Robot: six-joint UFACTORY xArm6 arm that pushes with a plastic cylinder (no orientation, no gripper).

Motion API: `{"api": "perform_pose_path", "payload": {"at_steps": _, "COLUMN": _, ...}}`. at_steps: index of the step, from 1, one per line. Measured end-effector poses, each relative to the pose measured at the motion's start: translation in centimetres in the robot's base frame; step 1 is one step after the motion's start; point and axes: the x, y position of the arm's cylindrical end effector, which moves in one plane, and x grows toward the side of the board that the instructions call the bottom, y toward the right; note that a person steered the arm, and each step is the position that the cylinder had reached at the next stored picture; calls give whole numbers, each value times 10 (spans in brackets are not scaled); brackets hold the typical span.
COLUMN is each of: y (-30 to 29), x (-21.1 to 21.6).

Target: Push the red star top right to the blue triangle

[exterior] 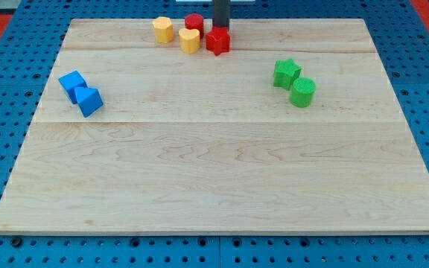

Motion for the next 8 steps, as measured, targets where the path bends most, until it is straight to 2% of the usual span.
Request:
{"api": "perform_pose_path", "payload": {"at_steps": 2, "y": 1, "x": 39}}
{"api": "perform_pose_path", "payload": {"at_steps": 3, "y": 39, "x": 43}}
{"api": "perform_pose_path", "payload": {"at_steps": 5, "y": -83, "x": 94}}
{"api": "perform_pose_path", "payload": {"at_steps": 6, "y": -94, "x": 106}}
{"api": "perform_pose_path", "payload": {"at_steps": 8, "y": -65, "x": 123}}
